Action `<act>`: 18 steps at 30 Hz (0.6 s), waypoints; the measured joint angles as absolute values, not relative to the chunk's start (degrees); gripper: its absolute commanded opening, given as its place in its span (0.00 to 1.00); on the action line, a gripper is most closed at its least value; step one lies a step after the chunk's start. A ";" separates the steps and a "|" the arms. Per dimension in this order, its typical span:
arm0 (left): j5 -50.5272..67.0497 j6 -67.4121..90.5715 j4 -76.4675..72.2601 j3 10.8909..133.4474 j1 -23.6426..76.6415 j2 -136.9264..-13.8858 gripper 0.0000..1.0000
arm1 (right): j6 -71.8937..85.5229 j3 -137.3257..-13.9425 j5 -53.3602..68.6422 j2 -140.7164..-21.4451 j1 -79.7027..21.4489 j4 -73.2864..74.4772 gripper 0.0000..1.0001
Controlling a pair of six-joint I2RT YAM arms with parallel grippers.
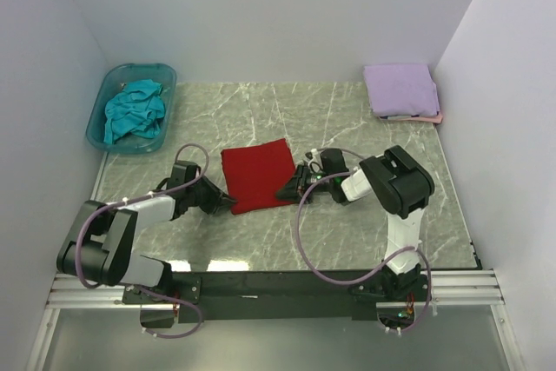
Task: Fold and stack the t-shirts
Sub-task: Fold the tshirt
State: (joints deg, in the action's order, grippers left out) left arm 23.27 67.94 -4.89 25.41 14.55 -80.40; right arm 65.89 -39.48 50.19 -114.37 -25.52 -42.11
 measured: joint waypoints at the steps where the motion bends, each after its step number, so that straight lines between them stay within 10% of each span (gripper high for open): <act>1: 22.55 67.66 -3.84 25.43 14.55 -79.55 0.10 | 64.95 -39.70 49.87 -113.56 -25.50 -40.25 0.27; 18: 11.22 55.51 10.35 47.18 8.36 -81.76 0.22 | 50.74 -61.12 42.02 -105.51 -22.26 -16.75 0.29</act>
